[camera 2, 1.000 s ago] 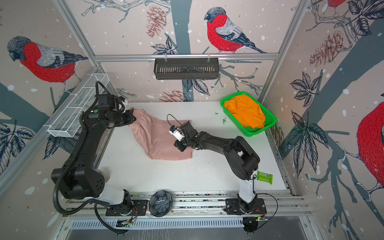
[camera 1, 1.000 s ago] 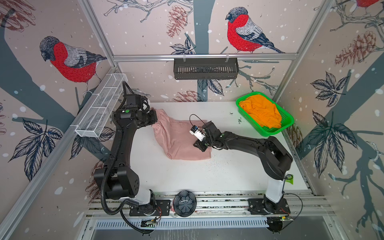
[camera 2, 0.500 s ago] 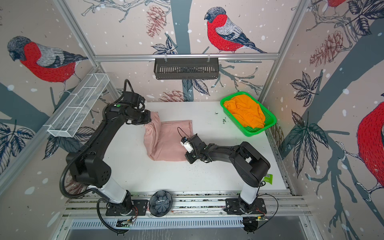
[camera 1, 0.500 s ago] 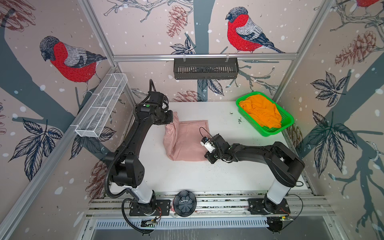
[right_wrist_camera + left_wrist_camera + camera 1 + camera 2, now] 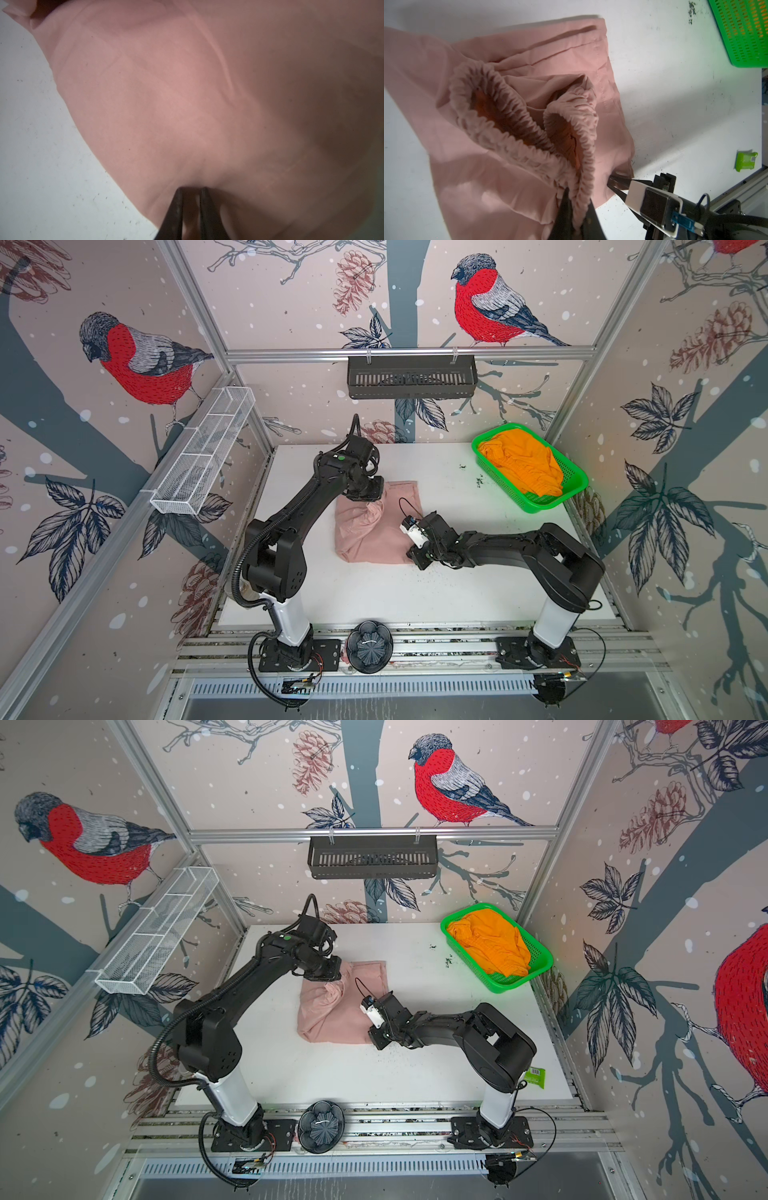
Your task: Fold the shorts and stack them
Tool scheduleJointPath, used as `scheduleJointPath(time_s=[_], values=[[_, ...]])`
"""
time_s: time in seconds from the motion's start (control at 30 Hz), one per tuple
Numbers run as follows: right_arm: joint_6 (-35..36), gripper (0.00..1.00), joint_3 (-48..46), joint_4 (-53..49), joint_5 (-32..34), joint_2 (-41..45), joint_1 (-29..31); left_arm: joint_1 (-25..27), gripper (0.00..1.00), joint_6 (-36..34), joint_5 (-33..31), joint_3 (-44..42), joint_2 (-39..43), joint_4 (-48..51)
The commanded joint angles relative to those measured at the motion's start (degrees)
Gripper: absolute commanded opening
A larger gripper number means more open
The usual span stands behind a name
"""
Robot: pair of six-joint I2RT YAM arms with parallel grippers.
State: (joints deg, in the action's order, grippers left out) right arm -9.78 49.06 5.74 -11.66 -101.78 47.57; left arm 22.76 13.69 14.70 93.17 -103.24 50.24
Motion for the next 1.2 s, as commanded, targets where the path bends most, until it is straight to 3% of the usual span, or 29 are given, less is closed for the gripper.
scheduleJointPath(time_s=[0.0, 0.2, 0.27, 0.4, 0.5, 0.53, 0.57, 0.8, 1.03, 1.17], values=[[-0.8, 0.19, 0.3, 1.6, -0.3, -0.7, 0.1, 1.1, 0.0, 0.0, 1.2, -0.5, -0.8, -1.8], [-1.1, 0.24, 0.5, 1.7, -1.1, -1.5, 0.4, 3.4, 0.0, 1.0, 2.3, -2.2, -2.7, -4.6], [-1.1, 0.26, 0.5, 1.6, -1.1, -1.3, 0.3, 3.8, 0.13, 1.3, 3.0, -2.4, -3.7, -5.4], [-1.9, 0.3, -0.6, 2.1, -2.1, 1.0, 0.2, 4.1, 0.55, 1.4, 6.9, -4.5, -4.5, -10.0], [-3.5, 0.34, -2.5, 2.5, -2.8, 4.2, 0.0, 4.1, 0.81, 1.4, 9.1, -3.9, -5.1, -10.6], [-4.1, 0.34, -3.5, 2.4, -3.1, 5.7, -0.1, 4.1, 0.95, 1.4, 8.9, -3.2, -5.0, -10.5], [-4.5, 0.35, -4.3, 2.2, -3.3, 7.2, -0.3, 4.1, 0.97, 1.3, 8.7, -2.4, -4.8, -10.2], [-3.6, 0.39, 0.5, -10.3, -4.3, 16.6, -1.9, 0.5, 0.98, 2.5, -0.4, 5.8, -0.4, -2.0], [-5.6, 0.45, 12.7, -12.7, -6.1, 8.3, -4.3, -11.4, 0.91, 6.0, 3.4, -13.3, 14.2, -11.2], [-10.6, 0.52, 14.0, -12.0, -9.3, 4.1, -8.6, -12.5, 0.9, 8.5, 5.7, -25.1, 19.4, -18.7]])
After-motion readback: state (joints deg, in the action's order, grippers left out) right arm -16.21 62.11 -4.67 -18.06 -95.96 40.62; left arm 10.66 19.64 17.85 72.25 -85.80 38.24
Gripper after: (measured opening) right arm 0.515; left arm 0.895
